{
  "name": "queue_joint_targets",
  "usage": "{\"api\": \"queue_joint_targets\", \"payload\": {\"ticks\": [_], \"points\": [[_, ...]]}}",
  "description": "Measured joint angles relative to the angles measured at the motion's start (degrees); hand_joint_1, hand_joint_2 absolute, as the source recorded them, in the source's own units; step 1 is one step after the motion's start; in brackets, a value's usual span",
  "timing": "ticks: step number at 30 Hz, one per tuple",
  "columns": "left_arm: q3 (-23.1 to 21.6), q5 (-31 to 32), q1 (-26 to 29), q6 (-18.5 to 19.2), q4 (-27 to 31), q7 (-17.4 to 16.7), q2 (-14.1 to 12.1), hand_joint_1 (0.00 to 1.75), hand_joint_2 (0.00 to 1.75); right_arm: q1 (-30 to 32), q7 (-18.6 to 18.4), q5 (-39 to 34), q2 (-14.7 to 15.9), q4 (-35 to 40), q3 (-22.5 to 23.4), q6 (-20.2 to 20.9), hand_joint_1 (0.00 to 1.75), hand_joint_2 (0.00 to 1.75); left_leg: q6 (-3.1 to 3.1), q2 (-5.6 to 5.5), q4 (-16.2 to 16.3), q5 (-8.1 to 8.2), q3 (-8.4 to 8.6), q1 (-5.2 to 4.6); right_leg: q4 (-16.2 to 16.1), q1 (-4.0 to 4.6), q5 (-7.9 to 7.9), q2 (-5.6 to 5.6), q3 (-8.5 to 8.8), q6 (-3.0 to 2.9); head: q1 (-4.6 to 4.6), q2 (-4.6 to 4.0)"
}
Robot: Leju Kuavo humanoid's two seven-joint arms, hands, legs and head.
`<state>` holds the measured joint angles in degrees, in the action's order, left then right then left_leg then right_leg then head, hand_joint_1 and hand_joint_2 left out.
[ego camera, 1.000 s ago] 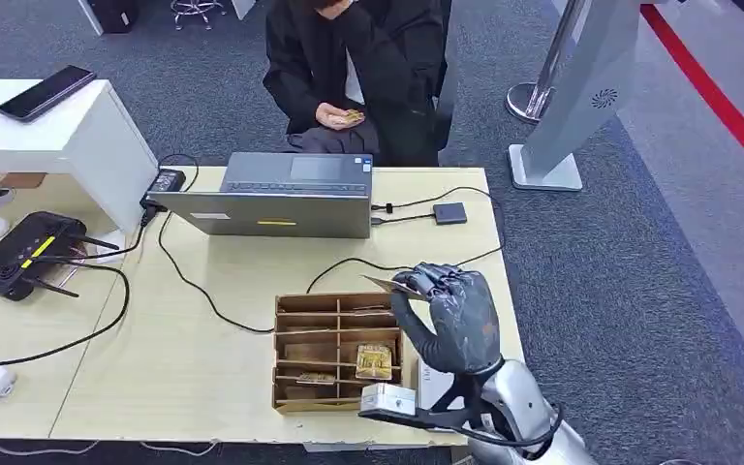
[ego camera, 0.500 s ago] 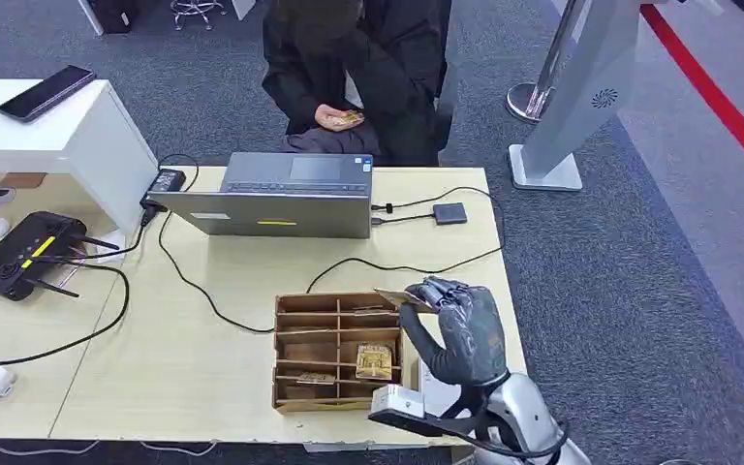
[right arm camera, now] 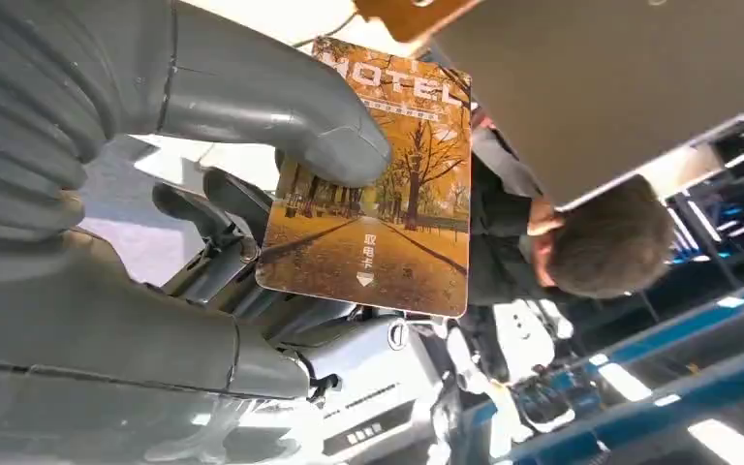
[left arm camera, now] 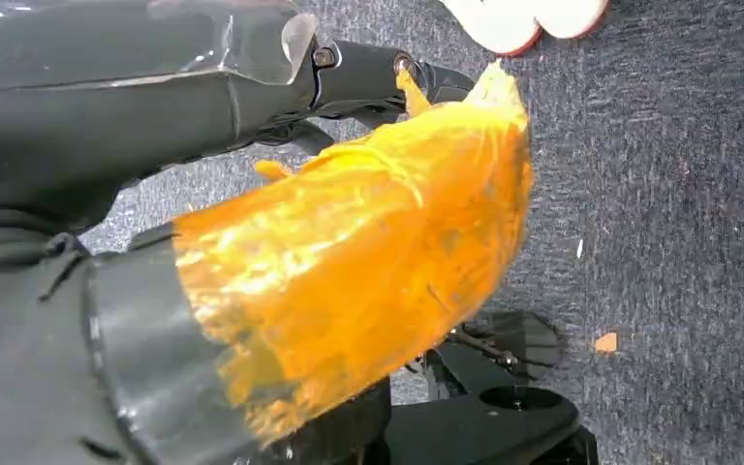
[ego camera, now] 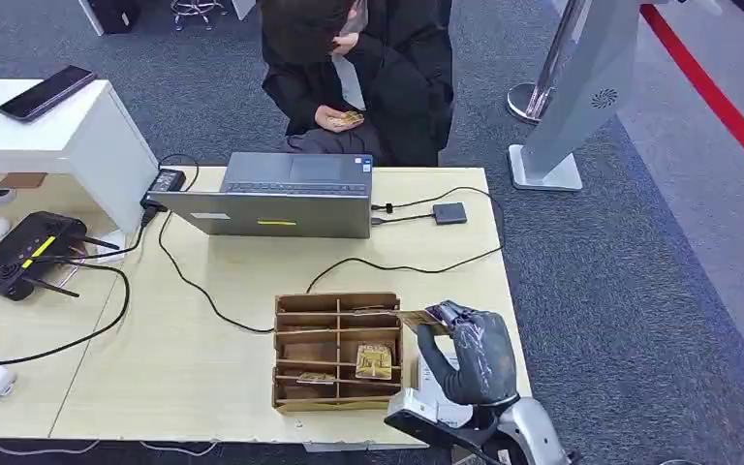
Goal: Pass the card to the sensor for recognition and then transmit it.
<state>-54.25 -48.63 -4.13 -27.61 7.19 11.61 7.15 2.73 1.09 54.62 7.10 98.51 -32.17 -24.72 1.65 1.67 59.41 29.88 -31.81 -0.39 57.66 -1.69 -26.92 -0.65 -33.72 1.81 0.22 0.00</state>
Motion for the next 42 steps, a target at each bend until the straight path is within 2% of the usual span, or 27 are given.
{"api": "queue_joint_targets", "payload": {"ticks": [16,42], "points": [[0.0,-0.6,0.0,-0.1,0.0,0.4,0.1,0.00,0.00,1.8,-0.5,-1.1,-0.5,-1.4,1.4,0.9,1.75,1.75,0.00,0.01,0.0,0.00,0.00,0.00,0.0,0.00,0.00,0.00,0.00,0.00,0.00,0.00],[0.0,-3.3,0.0,-0.2,0.0,0.9,0.1,0.00,0.00,3.8,-7.5,-5.5,-0.5,-4.8,2.9,4.0,1.75,1.75,0.00,0.01,0.0,0.00,0.00,0.00,0.0,0.00,0.00,0.01,0.00,0.00,0.00,0.00]]}}
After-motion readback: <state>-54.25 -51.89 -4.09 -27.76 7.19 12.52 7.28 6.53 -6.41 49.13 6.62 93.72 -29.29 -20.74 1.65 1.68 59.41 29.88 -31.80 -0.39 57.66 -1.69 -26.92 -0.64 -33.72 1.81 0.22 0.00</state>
